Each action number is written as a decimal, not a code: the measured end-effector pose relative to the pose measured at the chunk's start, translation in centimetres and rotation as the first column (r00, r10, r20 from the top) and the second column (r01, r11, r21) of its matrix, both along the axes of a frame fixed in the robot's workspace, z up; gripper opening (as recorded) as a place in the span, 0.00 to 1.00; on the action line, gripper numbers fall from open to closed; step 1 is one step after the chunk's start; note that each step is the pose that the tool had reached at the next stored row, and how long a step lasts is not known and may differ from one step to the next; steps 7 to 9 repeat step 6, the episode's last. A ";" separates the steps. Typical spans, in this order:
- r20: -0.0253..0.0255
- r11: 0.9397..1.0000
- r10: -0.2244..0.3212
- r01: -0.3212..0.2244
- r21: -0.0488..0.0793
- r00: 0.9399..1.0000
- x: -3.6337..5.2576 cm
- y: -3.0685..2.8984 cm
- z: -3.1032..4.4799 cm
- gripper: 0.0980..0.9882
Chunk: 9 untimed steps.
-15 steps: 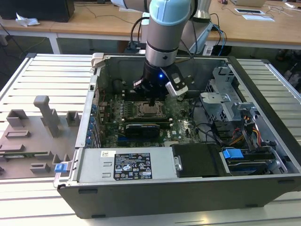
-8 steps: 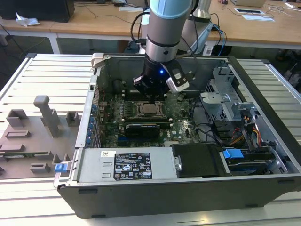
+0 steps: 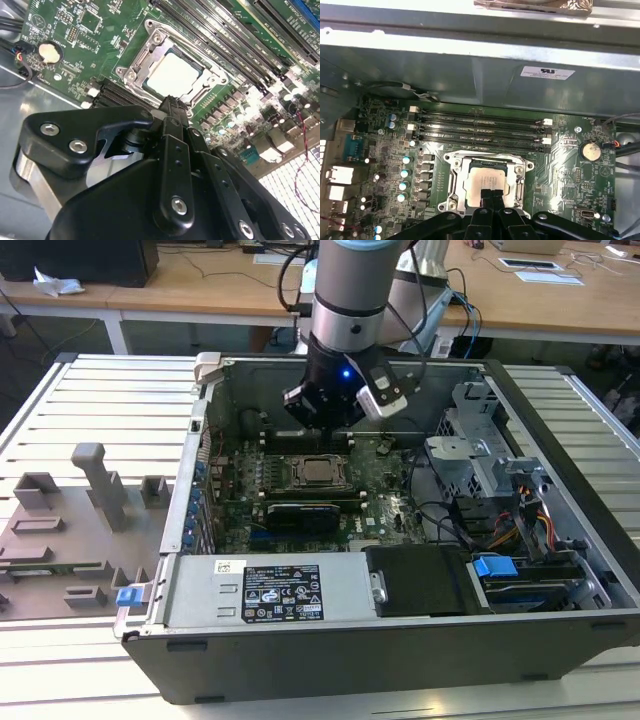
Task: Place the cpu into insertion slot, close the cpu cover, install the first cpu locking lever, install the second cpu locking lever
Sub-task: 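Install the second cpu locking lever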
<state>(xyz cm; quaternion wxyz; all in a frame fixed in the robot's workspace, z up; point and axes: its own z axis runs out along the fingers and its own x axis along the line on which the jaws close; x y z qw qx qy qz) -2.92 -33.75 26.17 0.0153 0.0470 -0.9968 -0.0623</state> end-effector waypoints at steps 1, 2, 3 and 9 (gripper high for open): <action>0.000 1.000 0.000 0.000 0.000 1.000 0.00 0.00 0.00 0.01; 0.000 1.000 0.000 0.000 0.000 1.000 0.00 0.00 0.01 0.01; 0.000 1.000 0.000 0.000 0.000 1.000 0.00 0.00 0.02 0.01; 0.000 1.000 0.000 0.000 0.000 1.000 0.00 0.00 0.03 0.01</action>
